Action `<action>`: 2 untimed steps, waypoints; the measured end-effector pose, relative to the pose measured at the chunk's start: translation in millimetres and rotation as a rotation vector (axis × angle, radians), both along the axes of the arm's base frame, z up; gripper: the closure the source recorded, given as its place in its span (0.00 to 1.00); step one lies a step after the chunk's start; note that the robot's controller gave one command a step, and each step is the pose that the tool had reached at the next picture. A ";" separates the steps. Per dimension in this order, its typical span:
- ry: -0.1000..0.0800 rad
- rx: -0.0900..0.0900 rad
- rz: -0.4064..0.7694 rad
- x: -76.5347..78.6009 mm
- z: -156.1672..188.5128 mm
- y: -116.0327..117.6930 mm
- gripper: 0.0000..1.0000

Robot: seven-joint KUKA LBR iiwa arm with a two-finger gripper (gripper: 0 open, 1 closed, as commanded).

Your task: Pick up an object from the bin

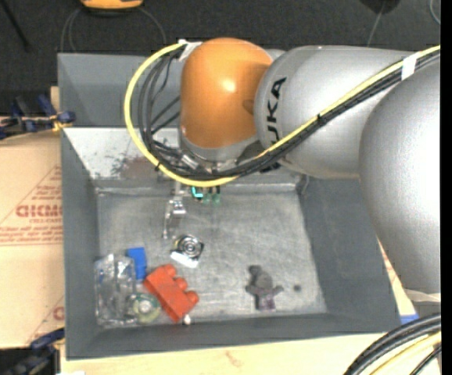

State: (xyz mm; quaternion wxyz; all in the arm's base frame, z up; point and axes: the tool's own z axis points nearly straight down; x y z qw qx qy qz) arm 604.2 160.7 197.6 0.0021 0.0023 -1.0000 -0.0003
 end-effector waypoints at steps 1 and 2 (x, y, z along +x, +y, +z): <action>-0.022 0.002 0.290 -21.3 -105.0 -10.9 0.00; -0.011 -0.002 0.396 -13.3 -112.7 -53.5 0.00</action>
Offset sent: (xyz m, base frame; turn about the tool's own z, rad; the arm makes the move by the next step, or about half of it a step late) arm -0.0302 -0.0123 -0.1254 -0.2955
